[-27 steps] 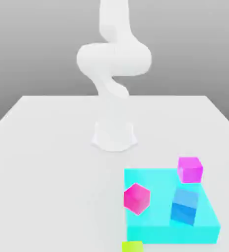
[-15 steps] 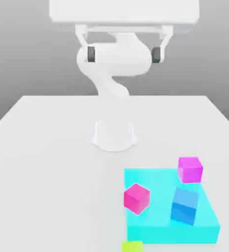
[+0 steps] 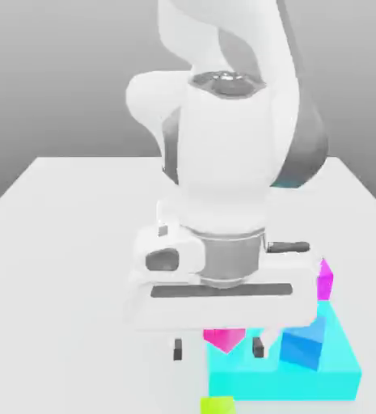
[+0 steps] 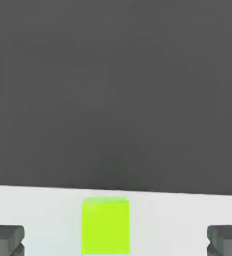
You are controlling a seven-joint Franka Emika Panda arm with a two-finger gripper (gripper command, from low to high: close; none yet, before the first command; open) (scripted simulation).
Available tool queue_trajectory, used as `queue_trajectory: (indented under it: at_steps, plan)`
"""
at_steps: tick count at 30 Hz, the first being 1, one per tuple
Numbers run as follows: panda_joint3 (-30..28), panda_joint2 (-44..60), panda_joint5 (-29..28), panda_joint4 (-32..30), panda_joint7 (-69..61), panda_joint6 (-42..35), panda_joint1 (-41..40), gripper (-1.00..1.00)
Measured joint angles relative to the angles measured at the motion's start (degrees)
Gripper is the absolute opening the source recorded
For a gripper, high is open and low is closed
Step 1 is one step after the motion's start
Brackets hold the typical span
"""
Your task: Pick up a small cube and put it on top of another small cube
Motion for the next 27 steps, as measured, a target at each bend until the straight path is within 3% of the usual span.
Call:
queue_trajectory:
  at_steps: [6,7,14,19,27]
  plan:
    - [-0.5,12.4,-0.8,1.8,0.6,7.7,0.6,0.00]
    - [-0.6,13.6,-0.9,2.0,0.7,8.6,0.7,-1.00]
    - [-0.5,13.4,-0.9,1.9,0.7,8.5,0.6,-1.00]
    - [0.7,4.3,-0.3,-0.2,-0.6,1.5,0.3,-1.00]
    - [7.7,-12.3,1.4,-6.5,-13.1,-8.7,5.5,-1.00]
